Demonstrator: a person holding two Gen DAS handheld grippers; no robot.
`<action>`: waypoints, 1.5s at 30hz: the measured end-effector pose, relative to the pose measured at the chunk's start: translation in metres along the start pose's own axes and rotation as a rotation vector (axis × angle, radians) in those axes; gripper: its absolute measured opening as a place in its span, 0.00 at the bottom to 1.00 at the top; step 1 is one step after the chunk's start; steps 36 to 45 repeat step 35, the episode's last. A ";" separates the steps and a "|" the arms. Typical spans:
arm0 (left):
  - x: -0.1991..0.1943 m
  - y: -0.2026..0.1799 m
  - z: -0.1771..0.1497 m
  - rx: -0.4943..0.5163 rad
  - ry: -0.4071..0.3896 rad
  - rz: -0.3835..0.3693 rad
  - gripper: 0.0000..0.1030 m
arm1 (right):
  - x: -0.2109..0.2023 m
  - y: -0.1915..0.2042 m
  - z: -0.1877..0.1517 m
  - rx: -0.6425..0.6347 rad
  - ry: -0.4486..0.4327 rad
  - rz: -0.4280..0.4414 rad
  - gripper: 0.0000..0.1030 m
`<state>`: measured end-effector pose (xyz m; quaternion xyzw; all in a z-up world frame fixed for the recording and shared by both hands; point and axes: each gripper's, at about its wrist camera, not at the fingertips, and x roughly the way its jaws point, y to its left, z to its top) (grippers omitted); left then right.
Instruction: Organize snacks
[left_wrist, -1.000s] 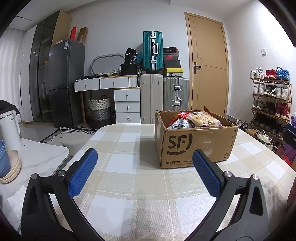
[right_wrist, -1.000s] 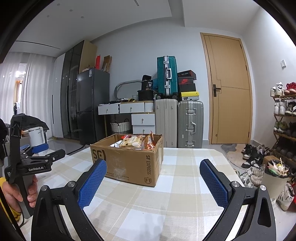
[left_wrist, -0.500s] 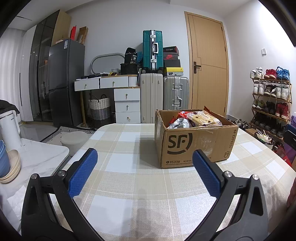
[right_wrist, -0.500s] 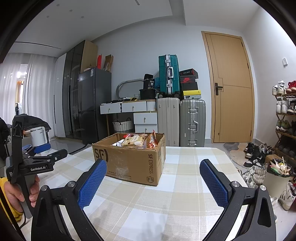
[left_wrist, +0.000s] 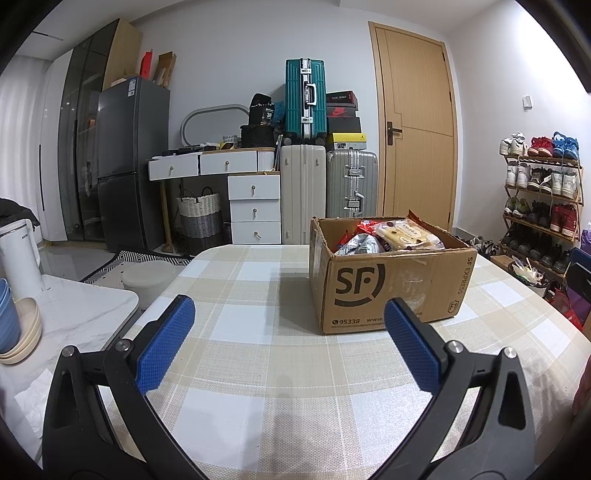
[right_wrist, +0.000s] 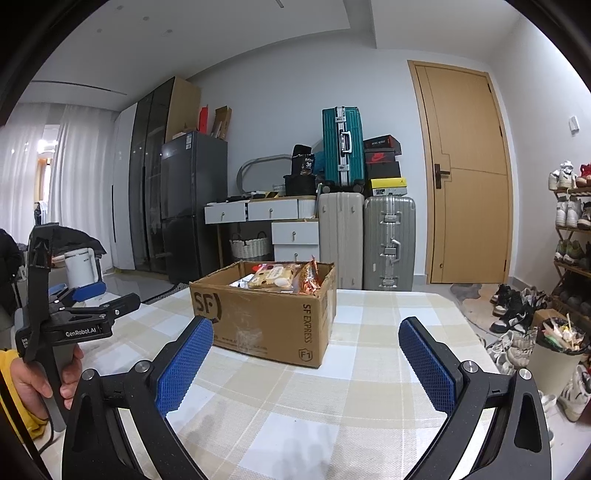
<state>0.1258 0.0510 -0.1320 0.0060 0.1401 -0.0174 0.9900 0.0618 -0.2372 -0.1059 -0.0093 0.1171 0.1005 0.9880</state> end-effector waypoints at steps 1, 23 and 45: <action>0.003 -0.001 -0.001 -0.001 0.000 0.001 1.00 | -0.001 0.000 -0.001 0.000 0.000 0.002 0.99; 0.000 -0.001 -0.001 -0.001 -0.002 0.007 1.00 | 0.001 -0.005 -0.002 0.008 0.010 -0.005 0.99; -0.006 -0.002 -0.001 0.000 -0.006 -0.001 1.00 | 0.002 -0.006 -0.002 0.008 0.015 -0.006 0.99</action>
